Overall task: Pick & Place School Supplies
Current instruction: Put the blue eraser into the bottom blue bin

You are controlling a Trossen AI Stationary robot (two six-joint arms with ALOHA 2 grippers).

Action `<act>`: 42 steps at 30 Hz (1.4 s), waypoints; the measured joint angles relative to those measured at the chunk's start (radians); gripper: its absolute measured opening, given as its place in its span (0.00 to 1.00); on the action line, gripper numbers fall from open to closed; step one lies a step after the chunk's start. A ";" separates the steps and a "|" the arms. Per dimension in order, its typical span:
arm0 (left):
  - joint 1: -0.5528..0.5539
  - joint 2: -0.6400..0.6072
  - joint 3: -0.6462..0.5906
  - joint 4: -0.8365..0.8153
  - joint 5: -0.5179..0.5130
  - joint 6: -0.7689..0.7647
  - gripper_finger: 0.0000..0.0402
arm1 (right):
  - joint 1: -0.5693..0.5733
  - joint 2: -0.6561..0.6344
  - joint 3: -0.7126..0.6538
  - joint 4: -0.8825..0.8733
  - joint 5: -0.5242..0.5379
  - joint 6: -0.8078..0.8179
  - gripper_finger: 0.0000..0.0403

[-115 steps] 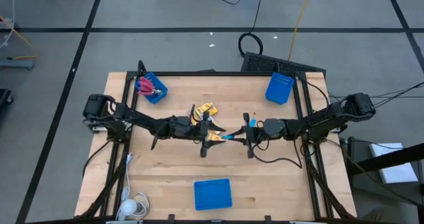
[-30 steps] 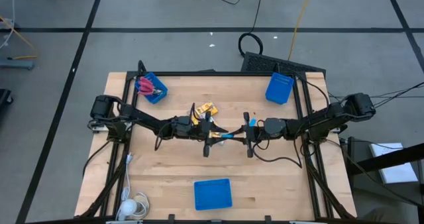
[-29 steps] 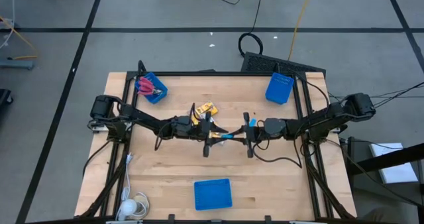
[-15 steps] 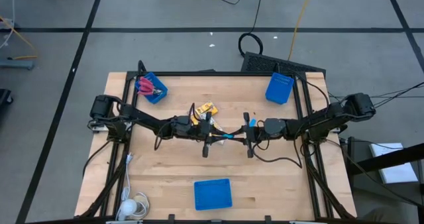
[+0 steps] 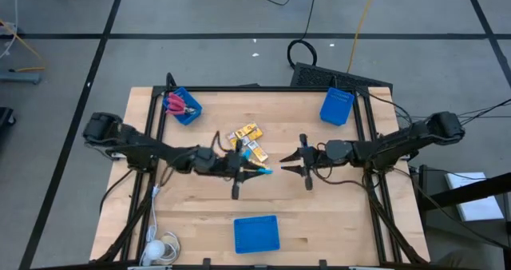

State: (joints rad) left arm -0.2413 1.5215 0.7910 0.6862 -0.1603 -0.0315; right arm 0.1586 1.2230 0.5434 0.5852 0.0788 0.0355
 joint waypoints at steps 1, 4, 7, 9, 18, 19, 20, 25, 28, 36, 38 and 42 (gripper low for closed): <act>-0.029 -0.020 0.000 -0.022 -0.025 -0.008 0.08 | 0.007 -0.017 -0.001 -0.018 -0.001 0.015 0.24; -0.131 -0.034 0.000 -0.035 -0.062 -0.032 0.08 | 0.039 -0.053 -0.021 -0.013 -0.001 0.031 0.25; -0.232 -0.009 0.000 -0.024 -0.126 -0.034 0.08 | 0.078 -0.066 -0.040 0.031 0.000 0.032 0.26; -0.296 0.014 0.000 -0.026 -0.200 -0.045 0.08 | 0.106 -0.065 -0.050 0.070 0.001 0.032 0.26; -0.402 0.247 0.000 0.124 -0.342 -0.166 0.08 | 0.232 -0.059 -0.060 0.118 0.095 0.004 0.22; -0.401 0.279 0.000 0.151 -0.341 -0.177 0.08 | 0.243 -0.059 -0.060 0.117 0.112 0.000 0.21; -0.400 0.311 0.000 0.184 -0.341 -0.183 0.08 | 0.254 -0.059 -0.060 0.118 0.127 -0.004 0.21; -0.408 0.411 0.000 0.250 -0.337 -0.234 0.08 | 0.302 -0.059 -0.060 0.121 0.135 -0.006 0.20; -0.422 0.434 0.000 0.251 -0.319 -0.281 0.08 | 0.329 -0.059 -0.060 0.121 0.134 -0.006 0.19; -0.449 0.437 0.000 0.243 -0.194 -0.283 0.09 | 0.355 -0.059 -0.060 0.115 0.134 -0.005 0.19; -0.449 0.437 0.000 0.222 -0.159 -0.299 0.10 | 0.355 -0.059 -0.060 0.113 0.135 0.003 0.19; -0.443 0.437 0.000 0.173 -0.175 -0.365 0.16 | 0.354 -0.051 -0.060 0.115 0.135 0.004 0.19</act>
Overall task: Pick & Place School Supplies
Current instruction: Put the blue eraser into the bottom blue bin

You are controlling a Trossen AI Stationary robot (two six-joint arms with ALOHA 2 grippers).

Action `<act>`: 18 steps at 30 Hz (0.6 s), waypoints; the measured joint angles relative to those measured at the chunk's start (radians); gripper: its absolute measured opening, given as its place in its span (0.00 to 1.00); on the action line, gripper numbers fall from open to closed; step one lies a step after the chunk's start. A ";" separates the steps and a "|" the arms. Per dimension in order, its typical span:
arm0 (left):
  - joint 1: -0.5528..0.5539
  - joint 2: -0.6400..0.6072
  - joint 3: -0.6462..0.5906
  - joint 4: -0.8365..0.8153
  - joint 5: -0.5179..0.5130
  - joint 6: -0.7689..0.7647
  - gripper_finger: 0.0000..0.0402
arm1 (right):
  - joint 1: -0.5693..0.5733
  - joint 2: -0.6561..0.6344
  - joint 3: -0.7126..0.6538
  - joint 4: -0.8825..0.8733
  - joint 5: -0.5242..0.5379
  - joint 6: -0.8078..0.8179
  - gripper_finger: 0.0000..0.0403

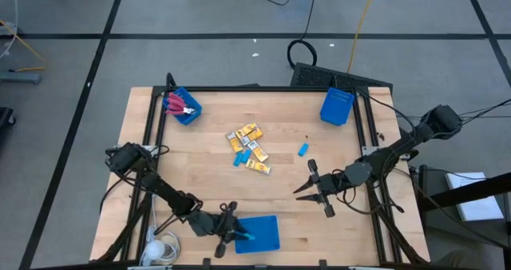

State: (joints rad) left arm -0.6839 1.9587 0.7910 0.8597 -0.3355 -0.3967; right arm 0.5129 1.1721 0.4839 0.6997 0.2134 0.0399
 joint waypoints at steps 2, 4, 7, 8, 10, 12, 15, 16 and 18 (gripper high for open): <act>0.005 0.000 0.000 -0.013 -0.036 -0.033 0.20 | 0.000 0.010 0.000 0.000 0.000 0.000 0.19; 0.012 0.000 0.000 -0.021 -0.072 -0.051 0.24 | 0.000 0.026 0.000 0.009 0.001 0.001 0.19; 0.018 0.000 0.000 -0.021 -0.088 -0.057 0.29 | -0.001 0.056 0.000 0.010 0.039 0.001 0.19; 0.019 0.000 0.000 -0.021 -0.087 -0.056 0.30 | -0.002 0.065 0.000 0.010 0.056 0.000 0.19; 0.023 0.000 0.000 -0.021 -0.086 -0.054 0.33 | -0.003 0.079 0.000 0.011 0.081 0.001 0.19; 0.024 -0.002 0.000 -0.013 -0.087 -0.040 0.35 | -0.009 0.093 0.000 0.015 0.104 0.001 0.19; 0.025 -0.005 0.000 0.044 -0.090 0.005 0.37 | -0.010 0.108 0.000 -0.004 0.186 0.001 0.19; 0.025 -0.005 0.000 0.069 -0.090 0.020 0.38 | -0.010 0.112 0.000 -0.022 0.233 0.003 0.20; 0.025 -0.006 0.000 0.114 -0.088 0.053 0.39 | -0.010 0.118 0.000 -0.102 0.352 0.029 0.21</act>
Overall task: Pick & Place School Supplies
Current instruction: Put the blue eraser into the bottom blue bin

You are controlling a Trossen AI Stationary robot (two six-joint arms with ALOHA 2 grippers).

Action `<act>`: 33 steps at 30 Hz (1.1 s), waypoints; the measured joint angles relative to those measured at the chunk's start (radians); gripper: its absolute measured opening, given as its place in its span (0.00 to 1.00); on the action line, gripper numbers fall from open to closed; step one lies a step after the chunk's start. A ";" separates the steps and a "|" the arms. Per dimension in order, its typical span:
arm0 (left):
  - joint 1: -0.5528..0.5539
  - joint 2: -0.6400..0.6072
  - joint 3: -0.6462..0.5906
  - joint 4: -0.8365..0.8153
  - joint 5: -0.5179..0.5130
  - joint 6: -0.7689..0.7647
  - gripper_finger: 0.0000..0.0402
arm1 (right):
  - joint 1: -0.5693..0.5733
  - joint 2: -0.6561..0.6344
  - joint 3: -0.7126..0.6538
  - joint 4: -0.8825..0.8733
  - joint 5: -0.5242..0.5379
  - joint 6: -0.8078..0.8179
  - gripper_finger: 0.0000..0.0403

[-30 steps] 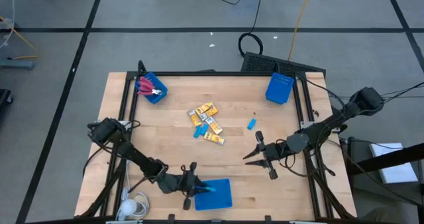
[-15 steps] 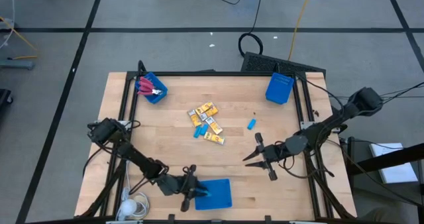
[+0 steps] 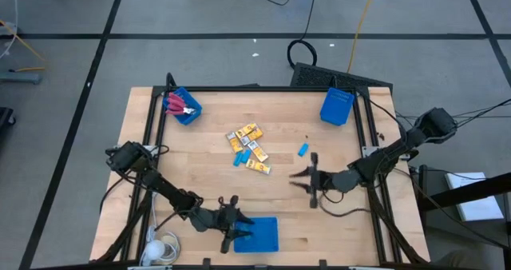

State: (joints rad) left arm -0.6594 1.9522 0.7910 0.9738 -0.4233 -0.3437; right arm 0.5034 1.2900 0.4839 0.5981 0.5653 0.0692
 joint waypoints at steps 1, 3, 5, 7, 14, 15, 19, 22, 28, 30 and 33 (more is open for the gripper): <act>0.000 -0.003 0.000 0.019 0.005 0.018 0.39 | -0.002 0.000 0.000 -0.055 0.056 0.025 0.22; 0.000 -0.021 0.000 0.033 0.013 0.052 0.39 | -0.023 0.000 0.000 -0.170 0.118 0.107 0.26; 0.000 -0.051 0.000 0.020 0.015 0.102 0.40 | -0.065 0.000 0.000 -0.289 0.118 0.218 0.32; 0.000 -0.082 0.000 0.020 0.011 0.153 0.40 | -0.123 0.001 -0.001 -0.378 0.118 0.317 0.38; 0.008 -0.188 0.000 0.016 0.003 0.349 0.40 | -0.432 0.026 -0.001 -0.503 -0.051 0.463 0.48; 0.011 -0.200 0.000 0.014 0.003 0.364 0.40 | -0.475 0.032 -0.001 -0.502 -0.101 0.465 0.48; 0.029 -0.236 0.000 -0.037 0.003 0.390 0.40 | -0.606 0.036 -0.001 -0.501 -0.174 0.452 0.48; 0.044 -0.237 0.000 -0.075 0.003 0.351 0.40 | -0.657 0.037 -0.001 -0.506 -0.203 0.445 0.47; 0.066 -0.236 -0.001 -0.196 0.004 0.215 0.40 | -0.680 0.037 -0.001 -0.506 -0.330 0.438 0.44; 0.072 -0.236 -0.001 -0.205 0.004 0.191 0.40 | -0.679 0.037 -0.011 -0.492 -0.328 0.412 0.43; 0.076 -0.237 -0.001 -0.217 0.004 0.168 0.40 | -0.679 0.037 -0.046 -0.461 -0.331 0.377 0.41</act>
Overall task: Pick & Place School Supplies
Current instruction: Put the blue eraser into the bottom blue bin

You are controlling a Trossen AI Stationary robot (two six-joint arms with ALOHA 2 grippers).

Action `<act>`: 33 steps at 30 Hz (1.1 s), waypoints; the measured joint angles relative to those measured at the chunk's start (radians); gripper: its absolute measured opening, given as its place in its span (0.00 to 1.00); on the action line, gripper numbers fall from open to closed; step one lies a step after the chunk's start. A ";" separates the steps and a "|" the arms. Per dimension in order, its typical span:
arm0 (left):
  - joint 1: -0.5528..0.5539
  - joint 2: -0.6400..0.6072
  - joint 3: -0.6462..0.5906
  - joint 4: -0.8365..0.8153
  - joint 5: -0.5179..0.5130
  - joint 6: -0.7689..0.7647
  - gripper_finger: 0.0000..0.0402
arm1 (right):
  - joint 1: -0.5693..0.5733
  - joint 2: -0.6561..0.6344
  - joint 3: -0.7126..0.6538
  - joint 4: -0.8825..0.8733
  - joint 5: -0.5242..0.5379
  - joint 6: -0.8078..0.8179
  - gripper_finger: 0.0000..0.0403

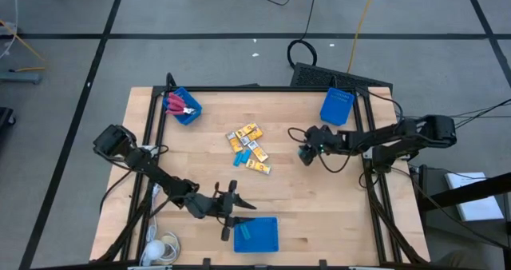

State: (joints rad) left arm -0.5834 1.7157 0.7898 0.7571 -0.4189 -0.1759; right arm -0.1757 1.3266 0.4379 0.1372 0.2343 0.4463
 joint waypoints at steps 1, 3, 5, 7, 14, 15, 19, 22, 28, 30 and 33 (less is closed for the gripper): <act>0.000 0.000 0.000 0.000 0.000 -0.003 0.40 | 0.000 0.000 -0.014 0.007 -0.003 0.000 0.41; 0.000 0.000 0.000 0.003 0.000 -0.004 0.40 | 0.000 -0.001 -0.036 0.017 -0.011 0.014 0.40; 0.000 0.000 0.000 0.001 0.000 -0.003 0.40 | 0.000 -0.002 -0.059 0.032 -0.038 0.035 0.40; 0.000 0.000 0.000 0.001 0.001 -0.003 0.40 | -0.001 -0.003 -0.072 0.038 -0.068 0.060 0.40; 0.000 0.000 0.000 0.001 0.001 -0.004 0.40 | 0.030 -0.003 -0.090 0.099 -0.242 0.148 0.40; 0.000 0.000 0.000 0.001 0.001 -0.004 0.40 | 0.033 -0.003 -0.090 0.111 -0.266 0.156 0.40; 0.000 0.000 0.000 0.001 0.002 -0.010 0.40 | 0.050 -0.004 -0.092 0.145 -0.365 0.168 0.40; 0.000 0.000 0.000 0.001 0.002 -0.013 0.40 | 0.062 -0.003 -0.093 0.147 -0.390 0.121 0.39; 0.000 0.000 0.000 0.001 0.002 -0.013 0.40 | 0.141 -0.003 -0.093 0.148 -0.307 -0.090 0.38; 0.000 0.000 0.000 0.001 0.003 -0.013 0.40 | 0.171 -0.003 -0.094 0.150 -0.258 -0.165 0.37; 0.000 0.000 0.000 0.000 0.002 -0.013 0.40 | 0.214 -0.003 -0.094 0.165 -0.187 -0.261 0.37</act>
State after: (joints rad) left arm -0.5835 1.7157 0.7898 0.7574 -0.4167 -0.1890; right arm 0.0385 1.3239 0.3443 0.3025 0.0472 0.1848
